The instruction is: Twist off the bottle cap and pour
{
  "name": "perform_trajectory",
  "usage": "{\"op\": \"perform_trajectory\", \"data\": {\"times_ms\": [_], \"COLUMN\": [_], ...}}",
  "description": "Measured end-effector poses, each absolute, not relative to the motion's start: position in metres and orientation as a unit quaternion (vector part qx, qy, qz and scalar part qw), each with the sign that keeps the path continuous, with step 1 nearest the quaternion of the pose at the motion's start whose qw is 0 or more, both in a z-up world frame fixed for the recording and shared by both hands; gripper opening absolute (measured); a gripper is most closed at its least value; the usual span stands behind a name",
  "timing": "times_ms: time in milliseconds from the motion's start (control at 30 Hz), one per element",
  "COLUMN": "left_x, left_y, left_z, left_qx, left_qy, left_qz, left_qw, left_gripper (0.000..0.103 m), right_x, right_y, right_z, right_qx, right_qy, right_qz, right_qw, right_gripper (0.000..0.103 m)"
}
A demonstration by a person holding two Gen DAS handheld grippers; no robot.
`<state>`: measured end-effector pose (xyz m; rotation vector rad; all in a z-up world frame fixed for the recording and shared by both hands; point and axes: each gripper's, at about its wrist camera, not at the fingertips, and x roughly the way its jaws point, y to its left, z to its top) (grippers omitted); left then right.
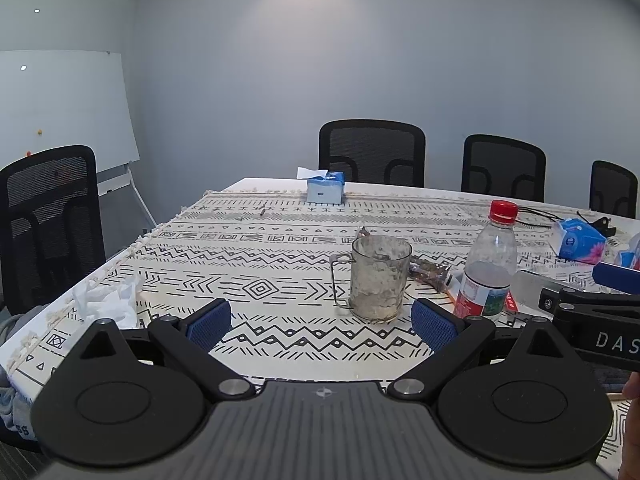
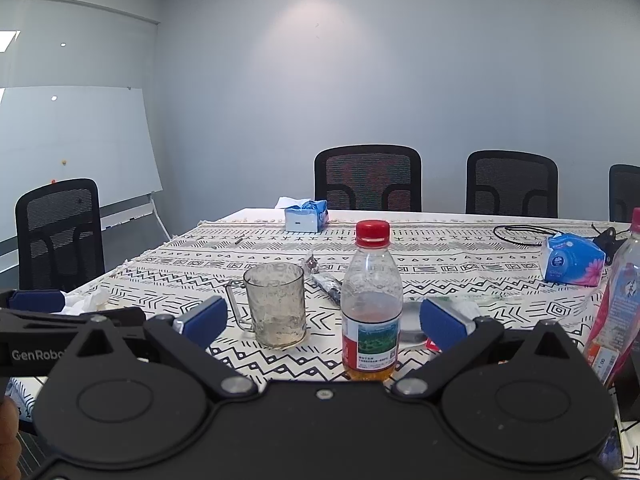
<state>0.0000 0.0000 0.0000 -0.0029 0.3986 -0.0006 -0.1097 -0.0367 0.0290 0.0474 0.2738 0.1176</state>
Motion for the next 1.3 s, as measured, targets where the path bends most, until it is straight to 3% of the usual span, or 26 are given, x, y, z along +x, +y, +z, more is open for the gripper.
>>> {"op": "perform_trajectory", "data": {"times_ms": [1300], "left_x": [-0.001], "left_y": [-0.0035], "left_z": [-0.0024], "left_qx": [-0.004], "left_qy": [0.189], "left_qz": [-0.014], "left_qw": [0.982], "left_gripper": [0.098], "right_x": [-0.1079], "right_y": [-0.0435], "right_z": [0.0239], "right_qx": [0.04], "right_qy": [0.138], "right_qz": [0.058], "right_qw": [0.988], "right_gripper": [0.103]}}
